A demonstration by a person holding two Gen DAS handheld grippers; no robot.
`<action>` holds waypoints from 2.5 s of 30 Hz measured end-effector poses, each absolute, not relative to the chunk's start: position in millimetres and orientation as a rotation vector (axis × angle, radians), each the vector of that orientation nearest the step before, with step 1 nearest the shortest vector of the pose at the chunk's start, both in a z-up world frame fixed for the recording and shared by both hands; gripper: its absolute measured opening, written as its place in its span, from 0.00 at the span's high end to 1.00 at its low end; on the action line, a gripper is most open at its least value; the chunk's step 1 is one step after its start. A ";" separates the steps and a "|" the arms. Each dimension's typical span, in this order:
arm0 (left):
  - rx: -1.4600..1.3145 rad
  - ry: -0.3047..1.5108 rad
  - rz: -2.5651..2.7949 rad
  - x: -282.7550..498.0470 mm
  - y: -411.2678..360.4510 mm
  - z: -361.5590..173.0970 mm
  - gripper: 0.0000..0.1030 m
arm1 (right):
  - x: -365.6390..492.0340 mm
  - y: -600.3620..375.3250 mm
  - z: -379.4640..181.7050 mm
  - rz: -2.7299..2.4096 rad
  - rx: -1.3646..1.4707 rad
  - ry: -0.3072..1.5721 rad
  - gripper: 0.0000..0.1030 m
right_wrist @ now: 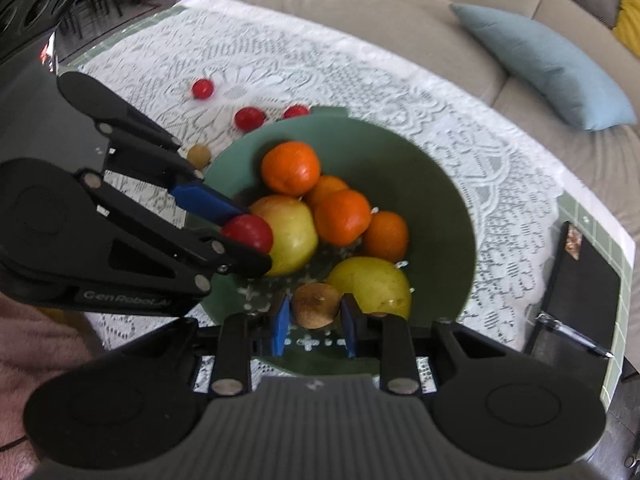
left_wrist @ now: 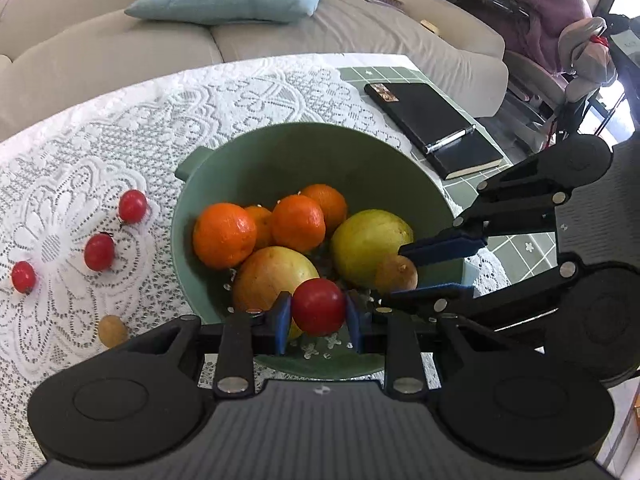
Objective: Organize fruits
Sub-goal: 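Carry the tomato and brown fruit into the colander and open both tools, then move both tools back over the remaining tomatoes and brown fruit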
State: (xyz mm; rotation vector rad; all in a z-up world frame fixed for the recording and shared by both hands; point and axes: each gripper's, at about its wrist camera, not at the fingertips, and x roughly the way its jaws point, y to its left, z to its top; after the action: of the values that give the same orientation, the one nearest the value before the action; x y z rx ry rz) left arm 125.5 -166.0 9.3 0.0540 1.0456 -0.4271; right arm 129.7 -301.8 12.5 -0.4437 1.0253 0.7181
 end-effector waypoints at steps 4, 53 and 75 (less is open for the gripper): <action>0.034 1.073 -0.445 130.0 -164.7 5.4 0.69 | 131.9 -299.1 7.4 0.738 -0.450 1.052 0.77; -0.029 0.905 -0.333 100.4 -100.5 41.3 0.49 | 108.5 -254.7 42.7 0.633 -0.491 0.843 0.54; -0.054 0.806 -0.053 102.6 14.4 22.7 0.48 | 89.9 -153.0 19.4 0.598 -0.266 0.588 0.48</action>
State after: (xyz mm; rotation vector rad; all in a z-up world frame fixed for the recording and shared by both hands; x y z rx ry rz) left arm 102.6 14.4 22.7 -0.0543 0.8063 -0.0530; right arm 89.9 -153.0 19.4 -0.2665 0.5879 0.5983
